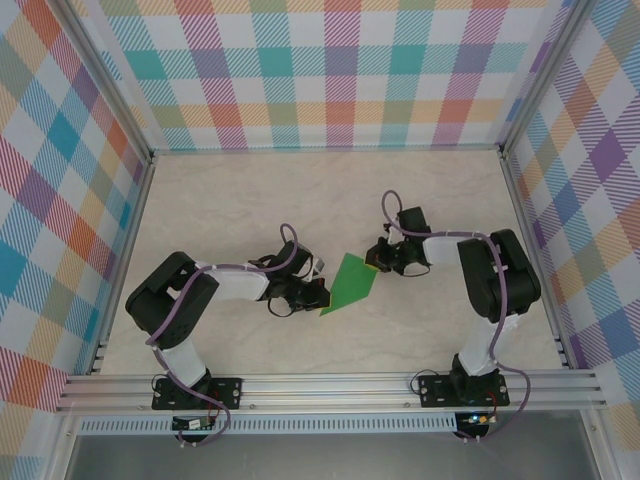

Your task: Fold a paper plane with a square sheet of paper (pick it up from the middle)

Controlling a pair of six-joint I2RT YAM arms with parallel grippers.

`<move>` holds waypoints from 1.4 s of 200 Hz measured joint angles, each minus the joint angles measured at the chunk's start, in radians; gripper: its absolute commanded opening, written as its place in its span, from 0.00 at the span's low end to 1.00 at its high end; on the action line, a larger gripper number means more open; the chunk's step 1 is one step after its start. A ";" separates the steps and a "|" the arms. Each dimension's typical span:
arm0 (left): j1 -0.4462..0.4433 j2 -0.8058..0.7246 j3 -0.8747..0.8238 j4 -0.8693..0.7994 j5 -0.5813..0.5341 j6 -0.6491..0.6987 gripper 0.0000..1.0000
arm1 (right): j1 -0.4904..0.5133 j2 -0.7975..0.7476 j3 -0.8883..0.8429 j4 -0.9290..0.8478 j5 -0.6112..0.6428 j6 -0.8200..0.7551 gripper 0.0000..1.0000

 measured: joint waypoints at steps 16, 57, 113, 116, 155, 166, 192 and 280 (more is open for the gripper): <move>0.000 0.000 0.006 -0.008 0.000 0.000 0.00 | -0.040 0.000 0.025 -0.027 0.050 -0.005 0.00; 0.000 0.010 0.060 -0.089 0.000 0.004 0.18 | -0.067 -0.119 0.017 -0.084 0.113 0.023 0.13; 0.000 -0.016 0.188 -0.101 -0.045 -0.037 0.60 | 0.021 -0.401 -0.183 -0.055 0.067 0.194 0.53; 0.000 -0.020 0.192 -0.102 -0.051 -0.038 0.62 | 0.027 -0.406 -0.190 -0.055 0.066 0.201 0.54; 0.005 -0.057 0.205 -0.106 -0.173 -0.051 0.81 | 0.127 -0.399 -0.212 -0.032 0.082 0.298 0.52; 0.010 -0.058 0.206 -0.109 -0.199 -0.049 0.85 | 0.150 -0.374 -0.212 -0.006 0.084 0.317 0.50; 0.028 -0.069 0.206 -0.130 -0.251 -0.047 0.95 | 0.193 -0.296 -0.211 0.031 0.097 0.344 0.46; 0.102 -0.105 0.185 -0.133 -0.294 -0.088 1.00 | 0.248 -0.154 -0.173 0.146 0.121 0.369 0.32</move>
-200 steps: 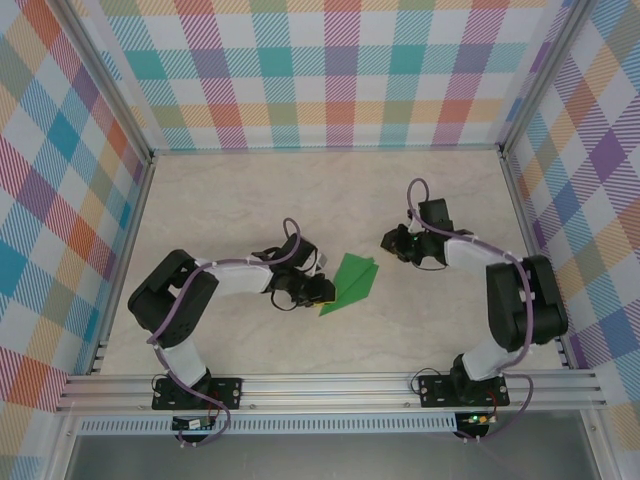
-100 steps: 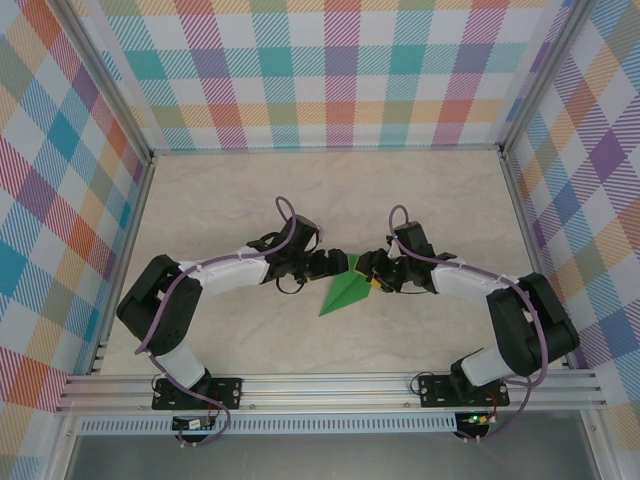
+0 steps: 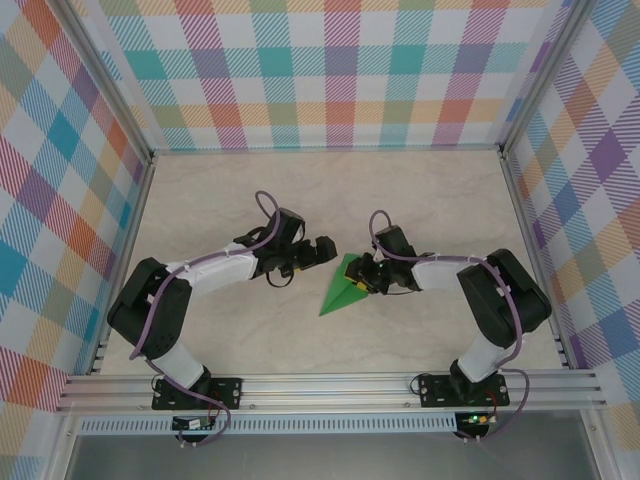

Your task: Fold a paper plane with a square sheet of paper (pick it up from the middle)

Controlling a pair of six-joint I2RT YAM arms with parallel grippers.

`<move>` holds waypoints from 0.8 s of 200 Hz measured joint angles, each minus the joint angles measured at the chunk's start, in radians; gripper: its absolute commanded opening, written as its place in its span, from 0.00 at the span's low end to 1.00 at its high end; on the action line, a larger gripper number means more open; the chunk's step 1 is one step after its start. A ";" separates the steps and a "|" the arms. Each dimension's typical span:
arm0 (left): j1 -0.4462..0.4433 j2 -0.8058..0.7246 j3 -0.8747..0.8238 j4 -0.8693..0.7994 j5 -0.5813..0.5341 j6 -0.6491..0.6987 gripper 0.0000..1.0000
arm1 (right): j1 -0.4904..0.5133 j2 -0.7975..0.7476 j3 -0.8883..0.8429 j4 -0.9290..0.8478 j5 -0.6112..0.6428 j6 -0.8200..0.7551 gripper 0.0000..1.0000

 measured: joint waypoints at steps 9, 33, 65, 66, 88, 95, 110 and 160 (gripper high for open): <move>0.005 0.000 -0.005 0.000 0.004 -0.007 1.00 | 0.000 0.005 0.000 0.013 0.000 0.002 0.31; 0.021 -0.001 -0.006 0.001 0.026 -0.021 1.00 | 0.000 0.011 0.000 0.053 0.001 0.011 0.24; 0.056 -0.009 -0.025 0.010 0.083 -0.045 1.00 | 0.000 0.010 -0.010 0.135 0.023 0.042 0.09; 0.058 -0.009 -0.026 0.011 0.085 -0.045 1.00 | 0.000 0.009 -0.010 0.137 0.023 0.041 0.08; 0.097 -0.018 -0.057 0.044 0.158 -0.071 1.00 | 0.000 -0.026 -0.019 0.150 0.042 0.053 0.03; 0.112 -0.023 -0.069 0.055 0.185 -0.079 1.00 | -0.001 -0.045 -0.019 0.154 0.043 0.053 0.03; 0.142 -0.038 -0.088 0.070 0.252 -0.100 1.00 | -0.013 -0.093 -0.005 0.161 0.030 0.055 0.03; 0.196 -0.150 -0.117 0.174 0.453 -0.190 1.00 | -0.115 -0.125 0.177 0.224 -0.129 0.096 0.03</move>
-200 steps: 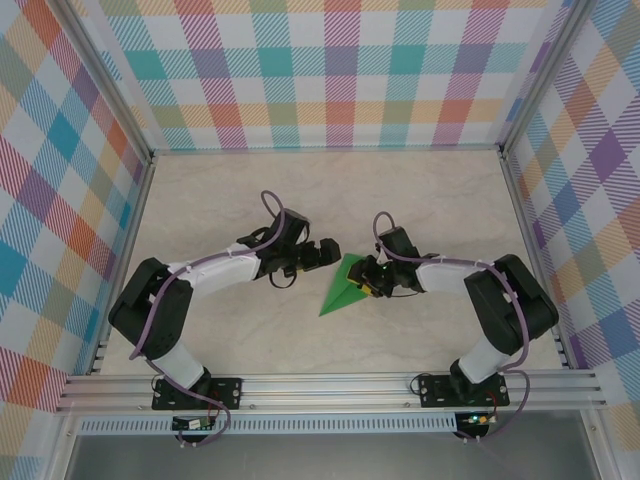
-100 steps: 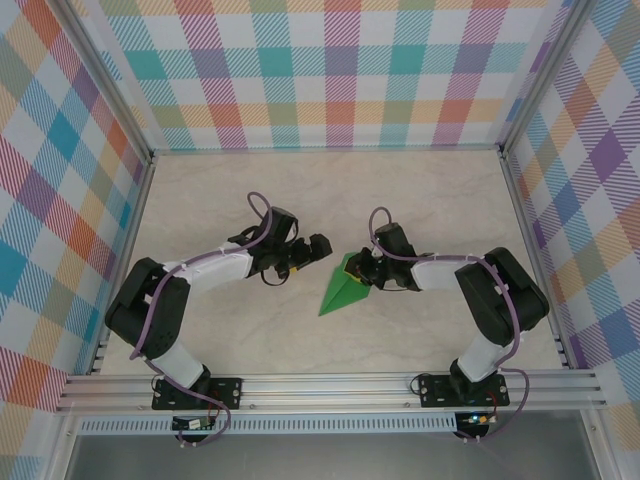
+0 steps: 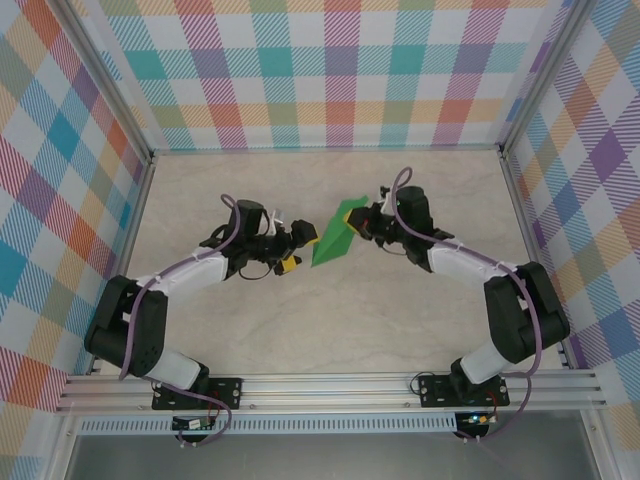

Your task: Fold a paper plane with a square sheet of paper (pick it up from the middle)

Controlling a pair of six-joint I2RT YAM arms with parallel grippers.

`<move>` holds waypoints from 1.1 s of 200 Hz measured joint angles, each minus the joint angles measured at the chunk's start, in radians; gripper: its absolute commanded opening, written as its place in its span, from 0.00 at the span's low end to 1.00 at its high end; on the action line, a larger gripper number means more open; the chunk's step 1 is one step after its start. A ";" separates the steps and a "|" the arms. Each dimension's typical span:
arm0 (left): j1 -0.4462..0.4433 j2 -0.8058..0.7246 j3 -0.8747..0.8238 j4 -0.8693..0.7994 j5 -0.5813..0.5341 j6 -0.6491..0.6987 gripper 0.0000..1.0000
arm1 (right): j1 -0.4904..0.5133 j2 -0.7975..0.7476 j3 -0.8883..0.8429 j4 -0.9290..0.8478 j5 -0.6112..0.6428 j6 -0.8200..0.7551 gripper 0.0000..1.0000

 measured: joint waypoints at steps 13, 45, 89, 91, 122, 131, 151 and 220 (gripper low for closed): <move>0.000 -0.019 -0.014 0.064 0.045 -0.042 1.00 | -0.023 0.000 0.034 0.026 -0.042 0.029 0.03; 0.000 -0.023 -0.048 0.210 0.111 -0.150 0.99 | -0.036 0.005 0.078 0.060 -0.116 0.093 0.03; 0.000 -0.008 -0.051 0.433 0.150 -0.293 0.86 | -0.036 0.037 0.080 0.087 -0.188 0.172 0.03; 0.000 -0.006 -0.051 0.444 0.151 -0.295 0.85 | -0.036 0.038 0.080 0.087 -0.191 0.175 0.03; -0.004 0.046 -0.051 0.572 0.161 -0.399 0.71 | -0.036 0.040 0.076 0.104 -0.222 0.207 0.04; -0.008 0.056 -0.051 0.591 0.160 -0.411 0.66 | -0.036 0.040 0.073 0.115 -0.228 0.217 0.04; -0.010 0.060 -0.051 0.615 0.160 -0.440 0.57 | -0.036 0.040 0.063 0.134 -0.237 0.226 0.04; -0.010 0.061 -0.051 0.647 0.161 -0.452 0.21 | -0.036 0.051 0.031 0.135 -0.260 0.225 0.08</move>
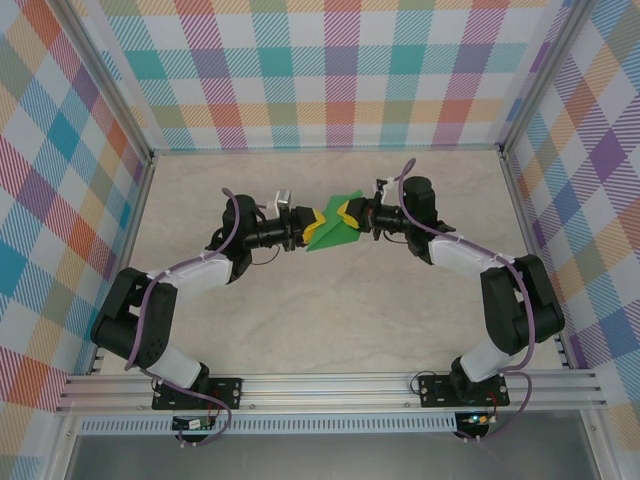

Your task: Fold a paper plane with a square sheet of paper (pick it up from the middle)

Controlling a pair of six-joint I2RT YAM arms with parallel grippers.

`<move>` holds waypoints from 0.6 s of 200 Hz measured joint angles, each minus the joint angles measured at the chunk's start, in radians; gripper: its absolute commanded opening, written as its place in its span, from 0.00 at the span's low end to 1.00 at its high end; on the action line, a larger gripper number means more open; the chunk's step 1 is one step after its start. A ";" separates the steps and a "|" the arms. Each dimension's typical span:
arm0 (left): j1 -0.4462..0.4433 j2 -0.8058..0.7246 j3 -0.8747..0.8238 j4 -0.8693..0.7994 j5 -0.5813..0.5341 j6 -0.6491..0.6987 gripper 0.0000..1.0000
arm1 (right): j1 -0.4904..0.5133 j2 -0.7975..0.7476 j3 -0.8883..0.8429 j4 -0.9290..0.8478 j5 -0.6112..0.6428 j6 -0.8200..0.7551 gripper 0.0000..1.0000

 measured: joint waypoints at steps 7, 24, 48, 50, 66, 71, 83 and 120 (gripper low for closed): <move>0.000 0.001 0.000 -0.003 0.000 0.003 0.17 | 0.000 0.000 0.000 -0.002 -0.001 0.000 0.09; 0.000 0.005 0.002 -0.013 0.000 0.023 0.11 | 0.000 0.000 0.000 -0.006 -0.001 -0.002 0.11; 0.000 0.007 0.016 -0.079 0.000 0.074 0.06 | 0.000 0.000 0.003 -0.054 -0.003 -0.031 0.32; 0.000 0.007 0.020 -0.095 -0.002 0.087 0.06 | 0.000 0.000 0.003 -0.065 0.000 -0.034 0.34; 0.000 0.007 0.061 -0.241 -0.009 0.178 0.06 | 0.000 -0.006 0.021 -0.183 0.027 -0.115 0.46; 0.000 0.007 0.082 -0.311 -0.021 0.231 0.05 | 0.000 -0.013 0.027 -0.239 0.049 -0.147 0.50; -0.002 0.007 0.147 -0.497 -0.061 0.351 0.05 | 0.001 -0.037 0.039 -0.362 0.105 -0.221 0.60; -0.043 0.007 0.434 -1.105 -0.386 0.732 0.05 | 0.003 -0.182 0.055 -0.674 0.326 -0.419 0.77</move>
